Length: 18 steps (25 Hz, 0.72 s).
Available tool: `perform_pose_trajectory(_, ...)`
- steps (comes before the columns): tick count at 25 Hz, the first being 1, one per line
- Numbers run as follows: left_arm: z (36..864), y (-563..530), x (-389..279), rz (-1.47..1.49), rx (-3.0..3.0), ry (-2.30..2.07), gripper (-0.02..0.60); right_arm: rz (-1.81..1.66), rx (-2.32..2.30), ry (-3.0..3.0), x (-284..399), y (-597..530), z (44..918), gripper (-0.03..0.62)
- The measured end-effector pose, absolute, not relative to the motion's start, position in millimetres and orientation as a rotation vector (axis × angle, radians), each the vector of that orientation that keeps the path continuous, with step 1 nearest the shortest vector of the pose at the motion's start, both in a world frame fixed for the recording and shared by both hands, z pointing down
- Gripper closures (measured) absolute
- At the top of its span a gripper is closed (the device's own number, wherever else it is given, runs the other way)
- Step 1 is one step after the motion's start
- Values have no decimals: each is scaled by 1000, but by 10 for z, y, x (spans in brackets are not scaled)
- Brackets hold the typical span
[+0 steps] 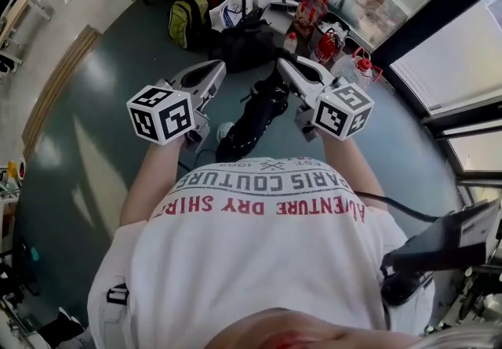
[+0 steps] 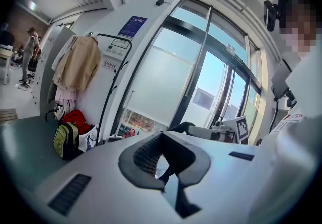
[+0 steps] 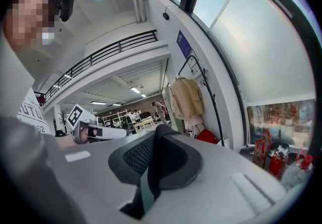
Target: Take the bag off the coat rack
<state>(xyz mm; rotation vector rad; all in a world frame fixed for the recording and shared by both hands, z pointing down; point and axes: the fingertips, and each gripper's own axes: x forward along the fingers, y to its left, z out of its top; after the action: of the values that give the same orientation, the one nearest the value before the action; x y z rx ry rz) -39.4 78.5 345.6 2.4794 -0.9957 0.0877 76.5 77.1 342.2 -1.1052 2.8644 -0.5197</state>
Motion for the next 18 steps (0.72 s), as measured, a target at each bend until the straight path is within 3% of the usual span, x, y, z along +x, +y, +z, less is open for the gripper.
perform_pose_trajectory(11, 3338, 1927, -1, 101, 2519, -960, 579, -545, -1156, 2864, 1308, 2032, 3429, 576)
perform_pose_trajectory(18, 3156, 2101, 174, 99, 2550, -915, 580, -561, -1133, 2826, 1467, 2357, 3197, 576)
